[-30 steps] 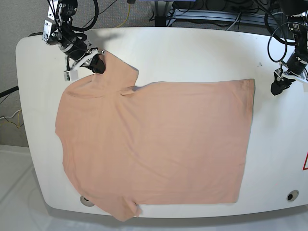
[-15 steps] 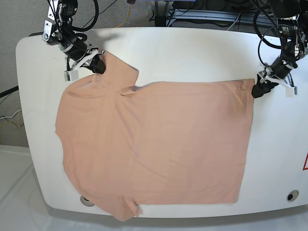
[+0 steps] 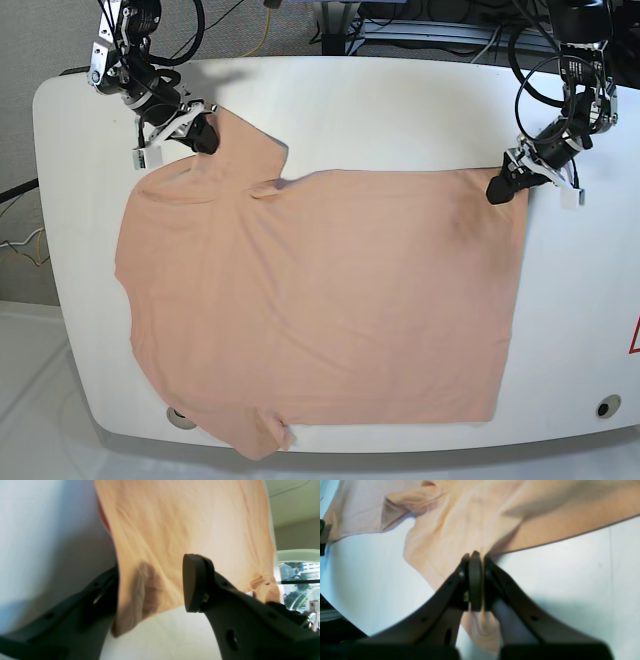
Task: Fold the T-shirt properly
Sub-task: 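Move the left gripper to the other shoulder corner and grasp it, then pull both shoulder corners toward the robot, dragging the shirt along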
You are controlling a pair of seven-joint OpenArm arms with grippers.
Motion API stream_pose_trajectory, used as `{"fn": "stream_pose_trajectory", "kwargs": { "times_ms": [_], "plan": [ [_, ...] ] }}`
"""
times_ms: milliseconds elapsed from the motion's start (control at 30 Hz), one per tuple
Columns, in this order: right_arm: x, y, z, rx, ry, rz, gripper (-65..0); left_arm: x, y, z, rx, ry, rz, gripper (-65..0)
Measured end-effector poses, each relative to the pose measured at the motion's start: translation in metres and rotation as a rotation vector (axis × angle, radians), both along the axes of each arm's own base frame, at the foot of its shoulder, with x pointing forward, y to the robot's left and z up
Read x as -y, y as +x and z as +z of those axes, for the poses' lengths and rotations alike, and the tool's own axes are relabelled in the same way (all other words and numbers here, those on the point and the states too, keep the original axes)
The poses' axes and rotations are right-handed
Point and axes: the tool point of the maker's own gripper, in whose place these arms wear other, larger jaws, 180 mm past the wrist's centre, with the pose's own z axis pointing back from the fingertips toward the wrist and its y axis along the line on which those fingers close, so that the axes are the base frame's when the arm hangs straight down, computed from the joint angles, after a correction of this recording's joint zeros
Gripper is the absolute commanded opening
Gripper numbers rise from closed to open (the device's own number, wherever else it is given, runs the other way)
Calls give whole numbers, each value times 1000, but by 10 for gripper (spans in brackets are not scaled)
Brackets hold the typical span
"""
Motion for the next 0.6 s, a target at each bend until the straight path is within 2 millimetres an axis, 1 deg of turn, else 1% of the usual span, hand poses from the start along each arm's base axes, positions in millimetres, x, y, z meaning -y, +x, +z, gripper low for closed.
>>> {"fn": "stream_pose_trajectory", "kwargs": {
  "times_ms": [200,600],
  "plan": [
    [0,0,0,0,1,0,-650,-4,-3,0,-7,3,6,-366],
    [-1,0,1,2,7,-2,-650,4,-11,-5,-60,-13,-38,-348]
  ]
}}
